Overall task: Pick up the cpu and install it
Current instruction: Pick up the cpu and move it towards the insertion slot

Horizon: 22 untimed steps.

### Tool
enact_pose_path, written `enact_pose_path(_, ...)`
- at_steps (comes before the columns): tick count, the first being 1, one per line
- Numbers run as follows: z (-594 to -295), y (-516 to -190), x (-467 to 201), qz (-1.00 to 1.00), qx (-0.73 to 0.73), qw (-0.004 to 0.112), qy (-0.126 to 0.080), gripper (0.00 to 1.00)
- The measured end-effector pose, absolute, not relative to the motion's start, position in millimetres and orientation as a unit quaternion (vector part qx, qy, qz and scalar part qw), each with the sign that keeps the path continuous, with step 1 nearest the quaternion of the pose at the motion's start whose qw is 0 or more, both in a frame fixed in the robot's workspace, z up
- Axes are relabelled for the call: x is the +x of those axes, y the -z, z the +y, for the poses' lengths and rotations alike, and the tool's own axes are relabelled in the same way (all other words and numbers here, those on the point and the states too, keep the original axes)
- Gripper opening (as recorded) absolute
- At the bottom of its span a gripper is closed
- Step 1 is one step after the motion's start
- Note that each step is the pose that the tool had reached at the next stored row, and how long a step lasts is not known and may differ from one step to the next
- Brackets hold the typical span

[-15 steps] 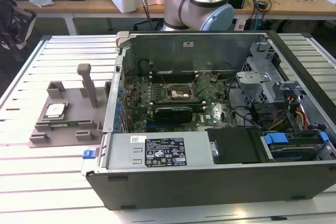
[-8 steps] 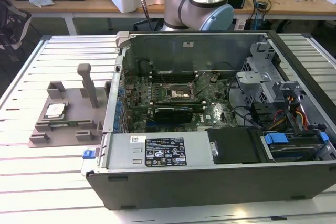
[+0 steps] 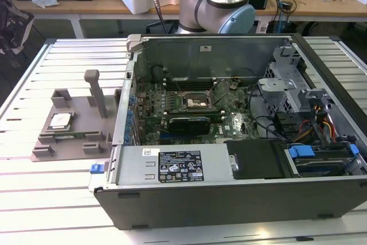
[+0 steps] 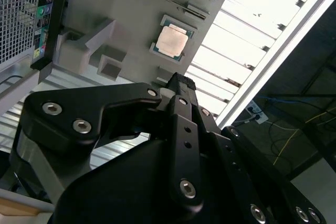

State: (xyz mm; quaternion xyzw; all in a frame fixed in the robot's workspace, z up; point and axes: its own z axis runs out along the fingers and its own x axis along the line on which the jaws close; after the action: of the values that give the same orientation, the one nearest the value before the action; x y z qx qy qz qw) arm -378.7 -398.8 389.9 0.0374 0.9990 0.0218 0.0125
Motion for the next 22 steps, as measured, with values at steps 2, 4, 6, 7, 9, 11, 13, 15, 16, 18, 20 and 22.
enact_pose_path(2,-398.8,-389.9,-378.8,0.999,0.037,0.012,-0.022,0.11)
enact_pose_path(4,-398.8,-389.9,-378.8,0.999,0.037,0.013,-0.022,0.11)
enact_pose_path(6,-398.8,-389.9,-378.8,0.999,0.037,0.012,-0.022,0.11)
enact_pose_path(7,-398.8,-389.9,-378.9,0.999,0.037,0.013,-0.022,0.23)
enact_pose_path(9,-398.8,-389.9,-378.9,0.999,0.037,0.013,-0.022,0.42)
enact_pose_path(11,-398.8,-389.9,-379.0,0.999,0.037,0.012,-0.022,0.54)
enact_pose_path(13,-398.7,-389.9,-379.1,0.999,0.037,0.013,-0.021,0.54)
enact_pose_path(15,-397.8,-389.7,-378.9,0.999,0.036,0.013,0.012,0.54)
enact_pose_path(16,-397.8,-389.5,-378.6,0.999,0.031,0.013,0.014,0.54)
enact_pose_path(18,-397.5,-389.1,-378.2,1.0,0.019,0.013,0.014,0.54)
enact_pose_path(20,-397.4,-388.2,-377.2,1.0,0.007,0.012,0.012,0.54)
enact_pose_path(22,-397.3,-387.4,-376.5,1.0,0.003,0.012,0.006,0.54)
